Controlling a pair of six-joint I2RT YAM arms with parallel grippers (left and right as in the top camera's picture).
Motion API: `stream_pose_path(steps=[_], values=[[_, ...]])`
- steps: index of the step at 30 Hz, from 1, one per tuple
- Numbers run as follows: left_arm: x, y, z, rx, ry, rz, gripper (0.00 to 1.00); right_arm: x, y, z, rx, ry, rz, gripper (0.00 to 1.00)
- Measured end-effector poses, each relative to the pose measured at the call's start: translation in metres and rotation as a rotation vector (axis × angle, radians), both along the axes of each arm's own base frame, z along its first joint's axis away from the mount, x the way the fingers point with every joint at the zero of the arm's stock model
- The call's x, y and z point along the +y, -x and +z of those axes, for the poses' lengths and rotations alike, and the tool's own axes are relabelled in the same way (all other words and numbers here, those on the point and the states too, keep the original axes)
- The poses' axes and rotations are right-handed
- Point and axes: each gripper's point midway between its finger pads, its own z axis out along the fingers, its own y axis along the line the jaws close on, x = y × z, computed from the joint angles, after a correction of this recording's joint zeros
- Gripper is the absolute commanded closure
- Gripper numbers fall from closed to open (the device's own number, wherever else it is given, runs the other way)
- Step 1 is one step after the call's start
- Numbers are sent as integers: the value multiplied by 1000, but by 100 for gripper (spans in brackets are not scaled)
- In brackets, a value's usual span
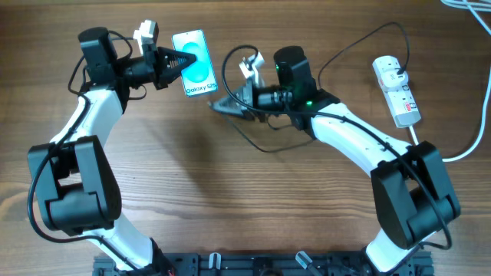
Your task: Plug charger to phone and switch on socket
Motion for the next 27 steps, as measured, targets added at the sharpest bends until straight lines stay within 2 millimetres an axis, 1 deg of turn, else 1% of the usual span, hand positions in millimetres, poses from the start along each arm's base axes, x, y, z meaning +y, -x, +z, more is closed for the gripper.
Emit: stream_pose_path(steps=[3, 5, 7, 8, 10, 11, 12, 13, 14, 16, 18, 19, 21, 26, 27], values=[[1, 0, -9, 42, -12, 19, 96, -14, 20, -28, 30, 103, 57, 96], [2, -1, -20, 94, -37, 53, 96, -27, 35, -45, 30, 170, 107, 96], [4, -3, -29, 115, -68, 87, 96, -44, 40, -60, 27, 252, 119, 96], [6, -5, -34, 127, -88, 106, 96, -58, 40, -73, 24, 327, 109, 96], [9, -8, -43, 141, -128, 142, 96, -96, 34, -101, 19, 536, 57, 96], [10, -9, -47, 147, -143, 154, 96, -119, 29, -115, 12, 669, 23, 95], [12, -10, -52, 158, -166, 174, 96, -147, 24, -128, -6, 827, -13, 96], [14, -12, -55, 159, -183, 188, 96, -167, 21, -135, -25, 940, -35, 96], [16, -13, -58, 156, -198, 200, 96, -180, 18, -139, -43, 1018, -46, 96], [18, -15, -61, 154, -217, 213, 96, -198, 15, -141, -62, 1120, -65, 96], [19, -16, -64, 154, -236, 226, 96, -205, 12, -142, -75, 1166, -84, 96], [20, -17, -65, 149, -245, 231, 96, -208, 11, -142, -81, 1183, -91, 94], [21, -18, -66, 138, -255, 234, 96, -208, 14, -145, -85, 1203, -91, 87], [21, -18, -67, 133, -262, 236, 96, -211, 28, -154, -65, 1230, -63, 71], [21, -18, -67, 133, -262, 235, 96, -212, 29, -156, -60, 1233, -60, 70]])
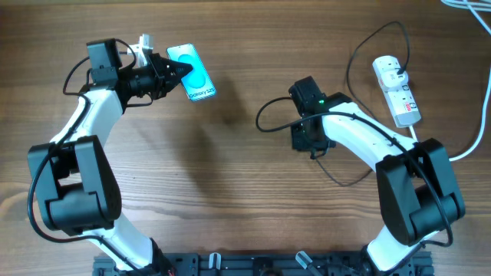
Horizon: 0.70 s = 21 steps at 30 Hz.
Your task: Plug charger to phone and switch on socket
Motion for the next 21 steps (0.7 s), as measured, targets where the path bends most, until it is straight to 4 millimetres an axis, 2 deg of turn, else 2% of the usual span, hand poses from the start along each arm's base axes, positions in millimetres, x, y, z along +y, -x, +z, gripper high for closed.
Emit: stream_pose_path(steps=[11, 15, 21], values=[[0, 0, 0, 1, -2, 2, 96, 0, 8, -2, 33, -3, 17, 66], [0, 0, 0, 1, -2, 2, 96, -1, 12, -2, 48, 3, 98, 61], [0, 0, -1, 4, -2, 2, 96, -1, 10, -2, 42, 9, 254, 61]])
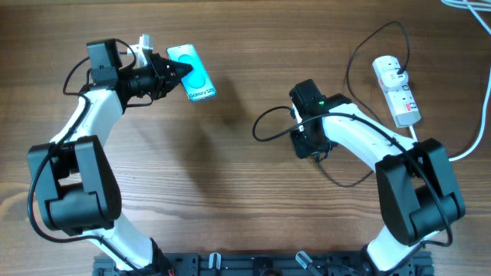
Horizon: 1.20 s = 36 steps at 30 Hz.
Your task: Plug charger to phone and switch on socket
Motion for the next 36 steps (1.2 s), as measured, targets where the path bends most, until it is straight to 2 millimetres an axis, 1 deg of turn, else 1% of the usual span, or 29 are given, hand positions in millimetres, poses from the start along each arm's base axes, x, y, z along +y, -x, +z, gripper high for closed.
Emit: stream_pose_path(steps=[3, 4, 8, 9, 10, 14, 21, 22, 24, 25, 29, 31, 33, 34, 35, 36], values=[[0, 0, 0, 0, 0, 0, 96, -2, 3, -8, -7, 3, 39, 62], [0, 0, 0, 0, 0, 0, 96, -3, 3, -9, -22, -1, 50, 67], [0, 0, 0, 0, 0, 0, 96, -2, 1, -9, -58, -15, 69, 80], [0, 0, 0, 0, 0, 1, 96, -2, 1, -9, -59, -15, 73, 81], [0, 0, 0, 0, 0, 0, 96, -1, 1, -9, -58, -17, 75, 86], [0, 0, 0, 0, 0, 0, 96, 0, 2, -9, -55, -27, 81, 96], [0, 0, 0, 0, 0, 0, 96, 4, 2, -8, -56, -48, 81, 96], [0, 0, 0, 0, 0, 1, 96, 7, 0, -8, -62, -70, 71, 96], [0, 0, 0, 0, 0, 1, 96, 20, -7, -7, -84, -143, 54, 96], [0, 0, 0, 0, 0, 1, 96, 25, -7, -7, -81, -170, 43, 96], [0, 0, 0, 0, 0, 1, 96, 30, -5, -7, -71, -201, 37, 96], [0, 0, 0, 0, 0, 0, 96, 42, -4, -6, -60, -267, 42, 96], [-1, 1, 1, -8, 4, -10, 96, 62, 3, -3, -17, -385, 61, 96], [-3, 3, 4, -28, 11, -31, 96, 73, 6, 2, 1, -455, 72, 96], [-7, 7, 9, -55, 33, -67, 96, 98, 7, 19, 7, -616, 113, 96], [-12, 13, 18, -98, 74, -124, 96, 109, 8, 30, 11, -693, 135, 96]])
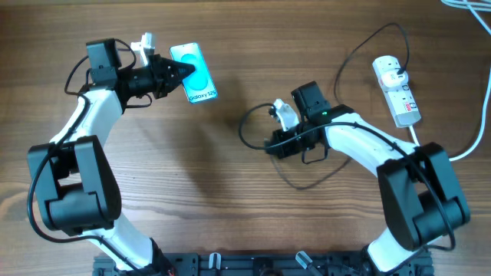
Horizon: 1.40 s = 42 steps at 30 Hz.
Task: Plug charger to phone and switch on socket
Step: 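Bring the plug with the right gripper up to the phone's port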
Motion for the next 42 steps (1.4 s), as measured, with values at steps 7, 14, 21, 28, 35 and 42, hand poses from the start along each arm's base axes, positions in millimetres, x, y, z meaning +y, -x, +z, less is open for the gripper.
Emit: stream_pose_path(steps=[7, 14, 21, 28, 35, 42], values=[[-10, 14, 23, -30, 119, -107, 96, 61, 0, 128, -132, -603, 203, 96], [-21, 13, 54, -45, 144, -117, 96, 71, -7, 166, -117, -739, 208, 96], [-51, 16, 108, -124, 193, -179, 96, 82, -10, 203, -116, -831, 210, 96], [-66, 22, 115, -24, 235, -206, 96, 84, -11, 212, -60, -846, 174, 96], [-66, 27, 124, -77, 235, -245, 96, 84, -15, 222, -72, -867, 158, 96], [-67, 31, 124, -78, 236, -268, 96, 85, -18, 222, -56, -864, 127, 96]])
